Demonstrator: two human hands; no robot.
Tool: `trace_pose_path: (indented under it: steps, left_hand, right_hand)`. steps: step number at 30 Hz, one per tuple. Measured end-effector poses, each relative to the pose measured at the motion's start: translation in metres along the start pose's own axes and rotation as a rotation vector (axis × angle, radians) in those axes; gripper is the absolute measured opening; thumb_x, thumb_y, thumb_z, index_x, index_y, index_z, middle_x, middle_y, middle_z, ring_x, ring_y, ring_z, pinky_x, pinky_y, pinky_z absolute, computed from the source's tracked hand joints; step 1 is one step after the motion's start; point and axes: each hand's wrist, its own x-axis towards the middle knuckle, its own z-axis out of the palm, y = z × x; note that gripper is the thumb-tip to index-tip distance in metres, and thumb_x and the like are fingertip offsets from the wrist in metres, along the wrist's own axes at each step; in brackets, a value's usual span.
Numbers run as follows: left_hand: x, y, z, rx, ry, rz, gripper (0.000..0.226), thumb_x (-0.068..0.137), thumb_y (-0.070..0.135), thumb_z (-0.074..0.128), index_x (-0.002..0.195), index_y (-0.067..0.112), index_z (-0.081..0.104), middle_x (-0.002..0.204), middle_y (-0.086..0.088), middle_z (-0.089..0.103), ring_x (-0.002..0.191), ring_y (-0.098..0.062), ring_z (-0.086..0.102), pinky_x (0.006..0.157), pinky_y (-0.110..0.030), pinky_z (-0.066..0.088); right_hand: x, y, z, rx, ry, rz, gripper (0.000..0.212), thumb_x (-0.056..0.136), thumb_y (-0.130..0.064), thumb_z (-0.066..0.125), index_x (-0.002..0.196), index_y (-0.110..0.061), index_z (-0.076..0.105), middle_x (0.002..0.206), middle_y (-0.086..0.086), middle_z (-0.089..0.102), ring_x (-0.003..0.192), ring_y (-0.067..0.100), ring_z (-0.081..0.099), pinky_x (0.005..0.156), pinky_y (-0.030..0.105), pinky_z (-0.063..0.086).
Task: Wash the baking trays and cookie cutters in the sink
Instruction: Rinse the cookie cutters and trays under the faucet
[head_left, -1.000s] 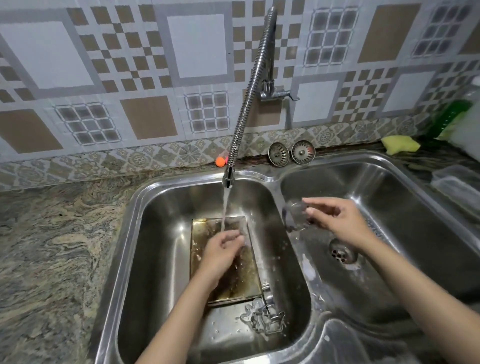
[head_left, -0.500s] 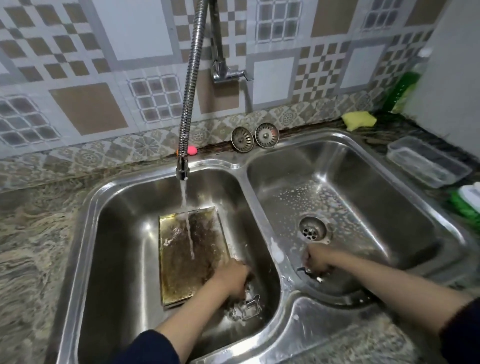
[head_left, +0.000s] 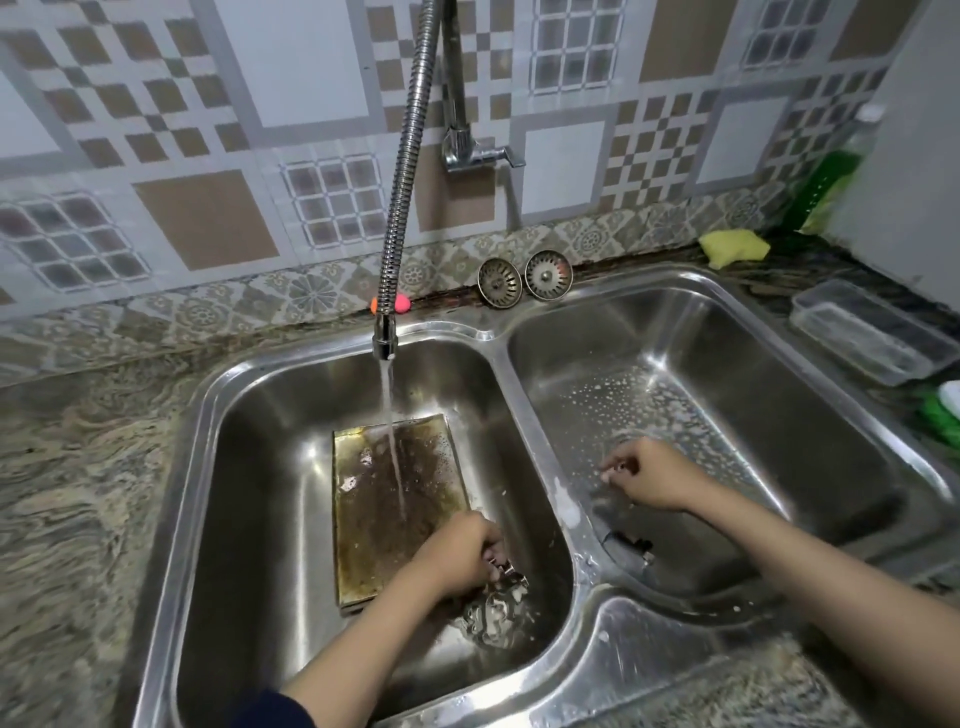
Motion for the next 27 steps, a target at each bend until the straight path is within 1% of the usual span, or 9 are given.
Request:
trace_pose_path:
  steps: [5, 8, 10, 12, 16, 19, 23, 25, 27]
  left_hand:
    - [-0.025, -0.004, -0.021, -0.314, 0.201, -0.066, 0.009, 0.077, 0.011, 0.075, 0.086, 0.012, 0.072, 0.088, 0.000, 0.067, 0.074, -0.009, 0.059, 0.068, -0.014, 0.048]
    - [-0.040, -0.014, -0.041, -0.532, 0.389, -0.126, 0.012, 0.074, 0.012, 0.078, 0.082, 0.019, 0.073, 0.072, 0.013, 0.068, 0.067, 0.003, 0.060, 0.063, -0.008, 0.044]
    - [-0.049, -0.021, -0.054, -0.647, 0.490, -0.149, 0.015, 0.072, 0.009, 0.080, 0.079, 0.021, 0.072, 0.060, 0.013, 0.065, 0.058, 0.004, 0.058, 0.061, -0.009, 0.044]
    - [-0.058, -0.027, -0.066, -0.782, 0.559, -0.170, 0.018, 0.072, 0.004, 0.079, 0.079, 0.019, 0.072, 0.064, 0.005, 0.068, 0.061, -0.003, 0.061, 0.062, -0.012, 0.048]
    - [-0.068, -0.039, -0.081, -0.988, 0.665, -0.215, 0.018, 0.077, -0.003, 0.072, 0.088, 0.012, 0.071, 0.067, -0.005, 0.071, 0.062, -0.014, 0.066, 0.061, -0.016, 0.052]
    - [-0.068, -0.039, -0.086, -1.041, 0.701, -0.250, 0.015, 0.084, -0.001, 0.066, 0.093, 0.011, 0.068, 0.071, -0.007, 0.070, 0.059, -0.010, 0.067, 0.060, -0.019, 0.054]
    - [-0.058, -0.037, -0.087, -1.024, 0.804, -0.254, 0.017, 0.087, -0.001, 0.062, 0.100, 0.009, 0.067, 0.081, -0.005, 0.071, 0.067, -0.013, 0.068, 0.068, -0.023, 0.056]
    - [-0.054, -0.032, -0.088, -0.928, 0.821, -0.223, 0.020, 0.087, 0.003, 0.063, 0.100, 0.017, 0.067, 0.090, 0.000, 0.071, 0.079, -0.011, 0.068, 0.076, -0.021, 0.054]
    - [-0.051, -0.029, -0.088, -0.844, 0.825, -0.190, 0.023, 0.087, 0.005, 0.063, 0.097, 0.026, 0.067, 0.095, 0.008, 0.069, 0.085, -0.003, 0.064, 0.077, -0.015, 0.050]
  right_hand:
    - [-0.026, -0.050, -0.010, 0.256, 0.247, -0.185, 0.009, 0.086, -0.022, 0.065, 0.090, -0.026, 0.072, 0.072, -0.007, 0.069, 0.066, 0.009, 0.062, 0.062, 0.027, 0.050]
    - [-0.038, -0.078, 0.000, 0.374, 0.185, -0.308, 0.013, 0.087, -0.020, 0.065, 0.096, -0.025, 0.073, 0.077, 0.000, 0.072, 0.069, 0.017, 0.065, 0.065, 0.028, 0.052]
    - [-0.036, -0.093, 0.012, 0.389, 0.114, -0.360, 0.017, 0.086, -0.020, 0.067, 0.100, -0.027, 0.072, 0.086, -0.006, 0.072, 0.075, 0.009, 0.065, 0.067, 0.016, 0.051]
    - [-0.028, -0.105, 0.025, 0.395, 0.044, -0.407, 0.023, 0.084, -0.018, 0.070, 0.106, -0.027, 0.070, 0.096, -0.010, 0.070, 0.083, 0.003, 0.065, 0.073, 0.007, 0.047]
    - [-0.009, -0.124, 0.049, 0.515, -0.046, -0.441, 0.032, 0.078, -0.015, 0.076, 0.101, -0.037, 0.069, 0.088, -0.013, 0.070, 0.073, 0.012, 0.063, 0.077, 0.018, 0.050]
    - [-0.002, -0.141, 0.059, 0.631, 0.011, -0.468, 0.033, 0.077, -0.012, 0.078, 0.095, -0.039, 0.070, 0.088, -0.017, 0.072, 0.073, 0.012, 0.063, 0.075, 0.014, 0.050]
    - [0.008, -0.151, 0.065, 0.729, 0.101, -0.451, 0.032, 0.076, -0.013, 0.079, 0.090, -0.040, 0.070, 0.082, 0.005, 0.074, 0.068, 0.010, 0.057, 0.071, 0.019, 0.048]
    - [0.014, -0.149, 0.068, 0.753, 0.126, -0.432, 0.029, 0.076, -0.013, 0.079, 0.091, -0.036, 0.071, 0.086, 0.017, 0.073, 0.069, 0.021, 0.063, 0.072, 0.020, 0.049]
    - [0.016, -0.145, 0.069, 0.775, 0.144, -0.425, 0.027, 0.077, -0.011, 0.078, 0.093, -0.032, 0.072, 0.088, 0.014, 0.074, 0.080, 0.030, 0.067, 0.073, 0.019, 0.051]
